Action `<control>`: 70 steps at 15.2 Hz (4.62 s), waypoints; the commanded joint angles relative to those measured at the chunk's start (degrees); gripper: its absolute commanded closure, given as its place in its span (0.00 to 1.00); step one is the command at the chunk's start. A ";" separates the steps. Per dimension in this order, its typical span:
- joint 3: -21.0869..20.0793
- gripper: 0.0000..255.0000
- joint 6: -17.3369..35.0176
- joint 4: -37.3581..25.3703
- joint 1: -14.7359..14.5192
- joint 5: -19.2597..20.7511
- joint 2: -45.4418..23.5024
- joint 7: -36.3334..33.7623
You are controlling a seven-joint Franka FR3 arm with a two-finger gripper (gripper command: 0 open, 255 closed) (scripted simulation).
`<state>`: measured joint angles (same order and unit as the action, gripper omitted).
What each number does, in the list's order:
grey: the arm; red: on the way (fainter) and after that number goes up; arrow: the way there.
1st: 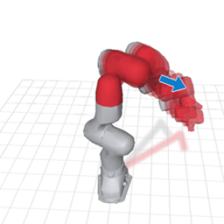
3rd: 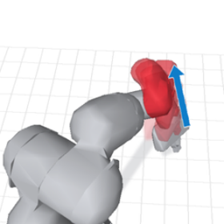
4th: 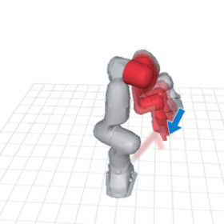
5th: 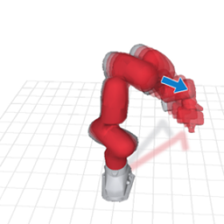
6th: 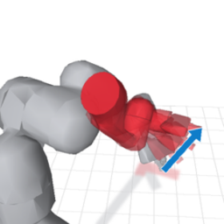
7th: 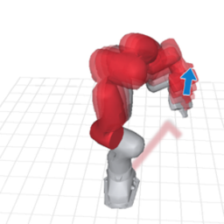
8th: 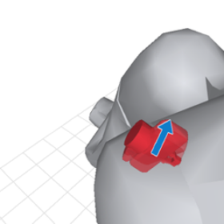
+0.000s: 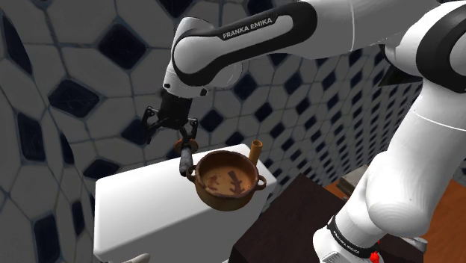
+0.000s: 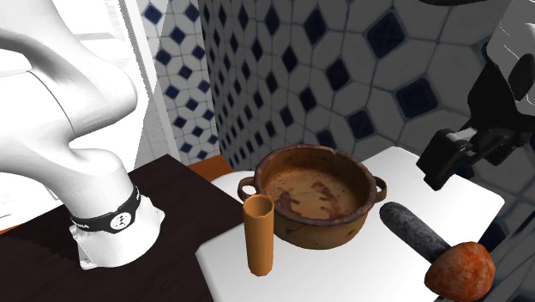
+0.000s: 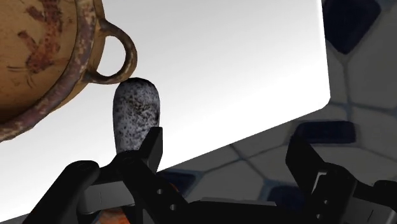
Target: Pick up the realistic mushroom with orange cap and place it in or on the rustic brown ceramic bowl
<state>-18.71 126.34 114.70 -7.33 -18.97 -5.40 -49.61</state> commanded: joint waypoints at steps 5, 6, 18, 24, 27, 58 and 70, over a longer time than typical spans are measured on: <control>1.65 0.00 6.55 11.31 0.70 9.31 5.10 -3.47; 1.70 0.00 6.80 11.71 0.76 9.73 5.26 -3.66; 1.36 0.00 12.37 13.17 0.28 10.76 1.11 -4.44; 1.36 1.00 12.36 13.17 0.28 10.76 1.12 -4.43; 1.36 1.00 12.36 13.17 0.28 10.76 1.12 -4.44; 1.97 1.00 -8.07 1.34 0.92 9.73 9.98 -5.28; 2.66 1.00 -10.96 19.54 -1.60 3.76 31.45 -4.07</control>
<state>-16.47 115.69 131.82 -8.67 -14.56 23.30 -54.22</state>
